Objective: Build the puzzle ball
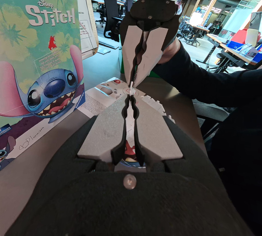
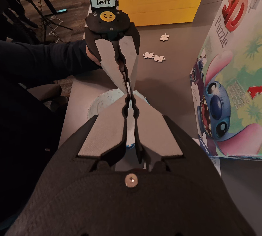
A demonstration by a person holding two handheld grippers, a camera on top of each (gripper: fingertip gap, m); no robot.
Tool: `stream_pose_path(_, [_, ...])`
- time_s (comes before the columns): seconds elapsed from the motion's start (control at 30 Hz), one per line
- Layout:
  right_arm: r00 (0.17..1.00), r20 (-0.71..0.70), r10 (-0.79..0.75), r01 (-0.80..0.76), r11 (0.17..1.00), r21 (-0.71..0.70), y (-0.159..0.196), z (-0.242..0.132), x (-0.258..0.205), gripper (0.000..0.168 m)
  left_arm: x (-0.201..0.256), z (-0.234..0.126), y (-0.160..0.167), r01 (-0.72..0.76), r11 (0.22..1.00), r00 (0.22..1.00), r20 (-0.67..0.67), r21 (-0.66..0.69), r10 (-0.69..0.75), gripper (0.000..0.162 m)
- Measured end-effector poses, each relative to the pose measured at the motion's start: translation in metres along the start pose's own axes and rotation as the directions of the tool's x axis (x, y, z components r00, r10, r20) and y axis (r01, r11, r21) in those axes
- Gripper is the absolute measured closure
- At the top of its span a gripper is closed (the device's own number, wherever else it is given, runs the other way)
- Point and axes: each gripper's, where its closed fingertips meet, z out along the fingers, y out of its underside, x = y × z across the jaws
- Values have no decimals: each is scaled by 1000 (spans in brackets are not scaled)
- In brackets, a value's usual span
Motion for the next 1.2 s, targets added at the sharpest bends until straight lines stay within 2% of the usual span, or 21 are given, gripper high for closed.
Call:
stream_pose_path(0.43, [999,34,28,-28,1000,13,0,2,-2,168,1,2,4,19,1000,1000,-13,-22,-19,162])
stream_pose_path(0.63, [1000,-6,-9,9,1000,-15,4,2,2,168,-1,2,5,34,999,999,-13,-23,-35,161])
stream_pose_path(0.7, [999,-32,-11,10,999,-33,9,-1,9,168,-3,0,3,42,999,999,-9,-13,-42,154])
stream_pose_path(1.0, [994,-113,-8,-13,982,-187,49,4,30,168,-17,-14,-4,49,999,998,42,22,-50,151])
stream_pose_path(1.2, [992,-123,-4,-18,984,-176,57,4,35,168,-21,-12,1,44,999,997,59,-3,-44,149])
